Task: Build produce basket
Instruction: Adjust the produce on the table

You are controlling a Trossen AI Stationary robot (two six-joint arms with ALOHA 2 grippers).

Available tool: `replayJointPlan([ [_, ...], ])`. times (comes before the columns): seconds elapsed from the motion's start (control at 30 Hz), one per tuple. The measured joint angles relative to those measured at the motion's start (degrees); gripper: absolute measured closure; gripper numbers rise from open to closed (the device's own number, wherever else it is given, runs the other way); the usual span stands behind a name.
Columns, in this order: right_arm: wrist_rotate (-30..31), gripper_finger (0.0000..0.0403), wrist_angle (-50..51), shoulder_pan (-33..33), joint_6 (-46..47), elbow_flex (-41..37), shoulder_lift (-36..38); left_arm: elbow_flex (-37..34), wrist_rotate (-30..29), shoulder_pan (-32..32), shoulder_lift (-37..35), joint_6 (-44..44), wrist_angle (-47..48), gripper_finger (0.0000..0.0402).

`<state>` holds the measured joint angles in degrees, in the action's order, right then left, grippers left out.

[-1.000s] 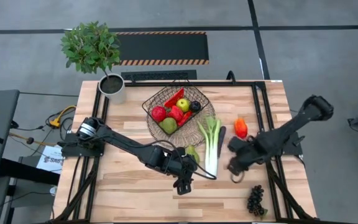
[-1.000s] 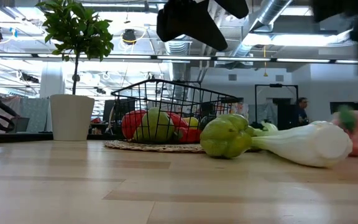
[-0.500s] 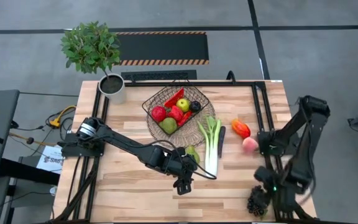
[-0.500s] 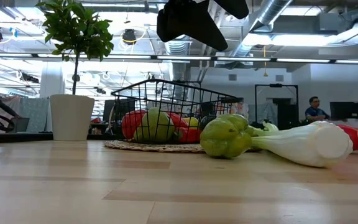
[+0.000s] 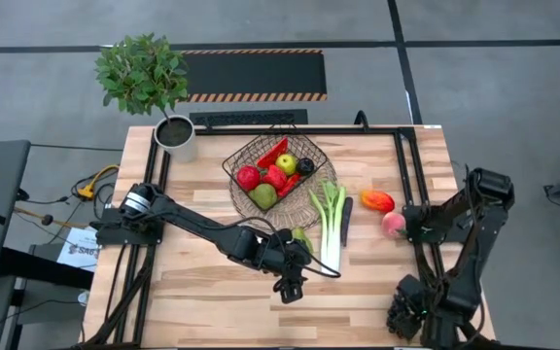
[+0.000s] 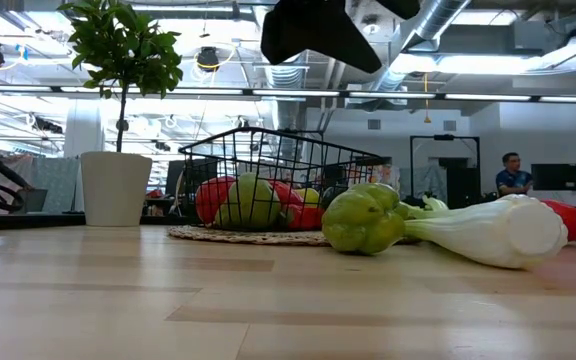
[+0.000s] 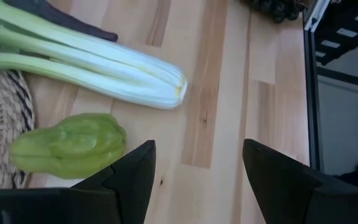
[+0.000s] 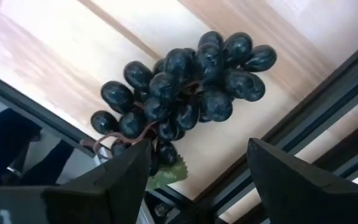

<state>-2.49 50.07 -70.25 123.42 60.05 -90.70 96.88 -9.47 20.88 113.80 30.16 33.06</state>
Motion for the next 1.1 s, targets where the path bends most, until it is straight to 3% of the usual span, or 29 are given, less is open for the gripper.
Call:
replayJointPlan([
  [0.13, -1.2, 0.0112, 2.1, 2.4, -4.8, -0.3, 0.5, 0.0, 0.0, 0.0, 0.0, 1.4, 0.2, 0.0175],
  [0.5, -0.7, 0.0112, 9.7, 17.1, -37.5, -0.2, 1.1, 0.0, 0.0, 0.0, -0.2, 1.7, 0.5, 0.0175],
  [0.63, -5.9, 0.0112, 7.9, 18.2, -48.0, 1.3, 1.1, 0.0, 0.0, 0.0, -0.2, 1.7, 0.6, 0.0175],
  [0.9, -11.4, 0.0145, 4.6, 9.6, -47.8, 3.2, 0.6, 0.0, 0.0, 0.2, -0.3, 2.1, 0.9, 0.0175],
  [1.1, -12.2, 0.0181, -2.9, 6.7, -45.2, 3.2, -4.9, 0.0, 0.0, 0.2, -0.3, 2.1, 0.9, 0.0175],
])
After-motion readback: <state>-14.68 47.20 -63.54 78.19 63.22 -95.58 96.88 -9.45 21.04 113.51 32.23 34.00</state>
